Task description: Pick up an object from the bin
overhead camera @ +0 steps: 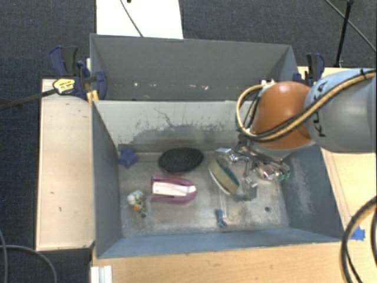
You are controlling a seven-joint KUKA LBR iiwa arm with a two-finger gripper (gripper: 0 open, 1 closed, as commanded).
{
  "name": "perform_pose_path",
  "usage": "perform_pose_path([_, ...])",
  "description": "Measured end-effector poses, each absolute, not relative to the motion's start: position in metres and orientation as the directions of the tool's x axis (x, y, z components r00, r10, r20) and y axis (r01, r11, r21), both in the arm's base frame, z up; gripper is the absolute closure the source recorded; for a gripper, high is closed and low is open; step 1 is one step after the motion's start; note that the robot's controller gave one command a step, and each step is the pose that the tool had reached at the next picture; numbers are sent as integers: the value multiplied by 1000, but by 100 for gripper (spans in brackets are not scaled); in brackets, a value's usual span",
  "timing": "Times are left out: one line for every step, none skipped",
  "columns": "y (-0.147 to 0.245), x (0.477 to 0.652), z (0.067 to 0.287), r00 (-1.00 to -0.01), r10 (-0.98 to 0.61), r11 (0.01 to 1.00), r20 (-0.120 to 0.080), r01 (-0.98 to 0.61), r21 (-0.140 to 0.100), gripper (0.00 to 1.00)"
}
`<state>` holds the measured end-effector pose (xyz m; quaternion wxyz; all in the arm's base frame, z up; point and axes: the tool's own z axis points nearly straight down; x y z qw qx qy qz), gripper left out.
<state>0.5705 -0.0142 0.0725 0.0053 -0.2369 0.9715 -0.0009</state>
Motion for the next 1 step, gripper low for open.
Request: perform_pose_path([-7,553,73,-984,-177,984,-11,-177,-2,0])
